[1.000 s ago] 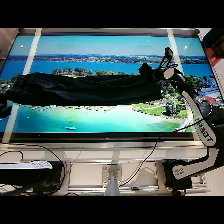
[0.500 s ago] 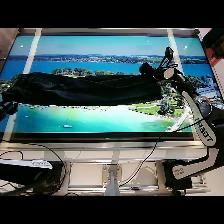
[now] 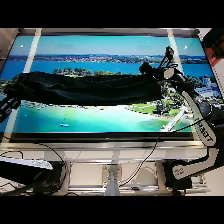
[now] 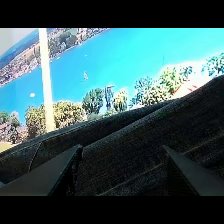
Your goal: Fold the clothes and pants, and hang the long-sleeved shirts on hangers.
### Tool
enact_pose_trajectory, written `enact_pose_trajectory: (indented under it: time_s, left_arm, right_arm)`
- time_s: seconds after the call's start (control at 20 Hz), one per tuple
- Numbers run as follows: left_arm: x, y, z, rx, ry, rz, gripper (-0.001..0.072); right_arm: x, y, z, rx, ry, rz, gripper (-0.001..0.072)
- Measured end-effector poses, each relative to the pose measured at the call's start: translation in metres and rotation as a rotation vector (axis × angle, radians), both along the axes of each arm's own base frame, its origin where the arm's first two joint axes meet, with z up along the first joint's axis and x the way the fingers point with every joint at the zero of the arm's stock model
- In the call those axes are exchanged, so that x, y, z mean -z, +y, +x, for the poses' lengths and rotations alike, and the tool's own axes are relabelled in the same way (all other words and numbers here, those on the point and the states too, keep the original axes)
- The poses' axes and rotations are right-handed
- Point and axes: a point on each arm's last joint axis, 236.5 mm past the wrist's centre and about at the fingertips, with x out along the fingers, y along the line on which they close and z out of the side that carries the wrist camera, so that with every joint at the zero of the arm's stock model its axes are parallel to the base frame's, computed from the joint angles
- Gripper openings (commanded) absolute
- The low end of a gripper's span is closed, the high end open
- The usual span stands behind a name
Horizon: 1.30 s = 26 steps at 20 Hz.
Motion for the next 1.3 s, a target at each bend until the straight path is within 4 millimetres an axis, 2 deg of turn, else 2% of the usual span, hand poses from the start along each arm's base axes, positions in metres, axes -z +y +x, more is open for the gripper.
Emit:
enact_pose_trajectory:
  time_s: [0.1,0.15,0.3,0.35,0.45,0.5,0.6,0.7,0.75,0.8,0.85,0.95,1.05,1.1,1.15,1.3]
  left_arm:
    - [0.004,-0.001,0.003,-0.007,0.014,0.014,0.0118]
    - [0.005,-0.002,0.004,-0.010,0.018,0.019,0.0053]
    - [0.003,-0.004,0.009,-0.005,0.014,0.027,0.0052]
    - [-0.002,-0.007,0.012,0.010,-0.003,0.029,0.0052]
    - [-0.026,-0.014,0.025,0.062,-0.072,0.036,0.0052]
    - [-0.043,-0.019,0.033,0.099,-0.120,0.043,0.0051]
    - [-0.091,-0.030,0.047,0.180,-0.234,0.075,0.0051]
    - [-0.150,-0.043,0.058,0.258,-0.355,0.131,0.0051]
    - [-0.182,-0.051,0.060,0.294,-0.412,0.167,0.0051]
    - [-0.210,-0.059,0.060,0.324,-0.460,0.200,0.0051]
    - [-0.239,-0.069,0.058,0.351,-0.505,0.236,0.0051]
    - [-0.283,-0.087,0.049,0.402,-0.561,0.315,0.0051]
    - [-0.313,-0.110,0.037,0.468,-0.590,0.391,0.0051]
    - [-0.325,-0.122,0.031,0.506,-0.605,0.419,0.0052]
    - [-0.334,-0.135,0.026,0.542,-0.622,0.437,0.0052]
    - [-0.355,-0.177,0.008,0.676,-0.685,0.452,0.0051]
  right_arm:
    - [0.000,0.000,0.000,0.000,0.000,0.000,0.0550]
    - [0.000,0.000,0.000,0.000,0.001,0.000,0.0550]
    - [0.000,0.000,0.000,0.000,0.000,0.000,0.0550]
    - [0.000,0.000,0.000,0.000,0.001,0.000,0.0551]
    - [0.000,0.000,0.000,-0.001,0.001,0.000,0.0550]
    - [0.001,0.000,-0.001,-0.002,0.003,0.000,0.0550]
    - [0.002,0.001,-0.002,-0.007,0.012,0.000,0.0550]
    - [0.004,0.003,-0.005,-0.017,0.028,0.001,0.0549]
    - [0.006,0.004,-0.007,-0.022,0.037,0.002,0.0491]
    - [0.006,0.005,-0.010,-0.030,0.046,0.004,0.0319]
    - [0.004,0.007,-0.012,-0.037,0.051,0.006,0.0213]
    - [-0.005,0.015,-0.015,-0.055,0.044,0.010,0.0195]
    - [-0.026,0.031,-0.013,-0.082,-0.001,0.015,0.0194]
    - [-0.037,0.042,-0.010,-0.095,-0.032,0.016,0.0164]
    - [-0.051,0.055,-0.006,-0.106,-0.080,0.018,0.0021]
    - [-0.091,0.102,0.000,-0.143,-0.222,0.038,0.0020]
